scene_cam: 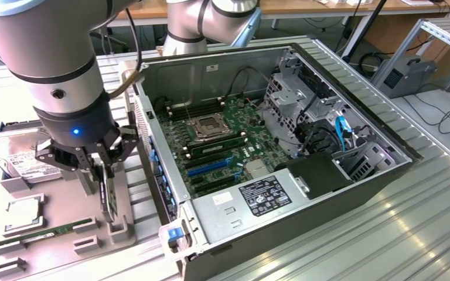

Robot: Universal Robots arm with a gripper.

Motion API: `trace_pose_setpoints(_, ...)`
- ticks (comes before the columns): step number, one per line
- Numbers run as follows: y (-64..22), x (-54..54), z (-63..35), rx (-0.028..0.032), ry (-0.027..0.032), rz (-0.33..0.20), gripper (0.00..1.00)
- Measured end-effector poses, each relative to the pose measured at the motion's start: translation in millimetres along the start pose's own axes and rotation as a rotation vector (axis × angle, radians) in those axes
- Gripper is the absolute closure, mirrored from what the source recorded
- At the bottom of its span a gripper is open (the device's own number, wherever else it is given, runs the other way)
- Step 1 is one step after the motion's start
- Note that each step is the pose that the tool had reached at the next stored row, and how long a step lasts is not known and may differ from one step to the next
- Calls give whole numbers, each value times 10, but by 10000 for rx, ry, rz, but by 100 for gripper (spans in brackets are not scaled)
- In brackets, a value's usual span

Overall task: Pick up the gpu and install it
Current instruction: 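Pick up the gpu and move the gpu toward the slot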

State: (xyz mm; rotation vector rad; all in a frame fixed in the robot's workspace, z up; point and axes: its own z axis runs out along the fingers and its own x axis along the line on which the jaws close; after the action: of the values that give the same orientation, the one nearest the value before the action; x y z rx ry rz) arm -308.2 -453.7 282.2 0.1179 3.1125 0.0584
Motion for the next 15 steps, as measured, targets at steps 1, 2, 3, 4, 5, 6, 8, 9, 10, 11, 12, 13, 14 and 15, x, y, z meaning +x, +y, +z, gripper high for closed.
trace_pose_setpoints(1, 0, 0, -4, 0, 0, 0, 74)
trace_pose_setpoints(2, 0, 0, -7, -1, -1, 0, 74)
trace_pose_setpoints(3, 1, 0, -11, -1, 0, 0, 74)
trace_pose_setpoints(4, 1, 0, -15, 0, 0, 0, 74)
trace_pose_setpoints(5, 1, -1, -18, -1, 0, -1, 74)
trace_pose_setpoints(6, 1, -1, -22, -1, -1, 0, 74)
trace_pose_setpoints(8, 2, -1, -29, -1, -1, 0, 74)
trace_pose_setpoints(9, 2, -1, -32, 0, 0, 0, 74)
trace_pose_setpoints(10, 2, -1, -35, -1, -1, 0, 74)
trace_pose_setpoints(11, 2, -1, -38, -1, -1, 0, 74)
trace_pose_setpoints(12, 2, -1, -41, 0, 0, 0, 74)
trace_pose_setpoints(13, 2, -1, -45, 1, 0, 0, 74)
trace_pose_setpoints(14, 3, -1, -48, 0, 0, 0, 74)
trace_pose_setpoints(15, 3, -1, -51, 0, 0, 0, 74)
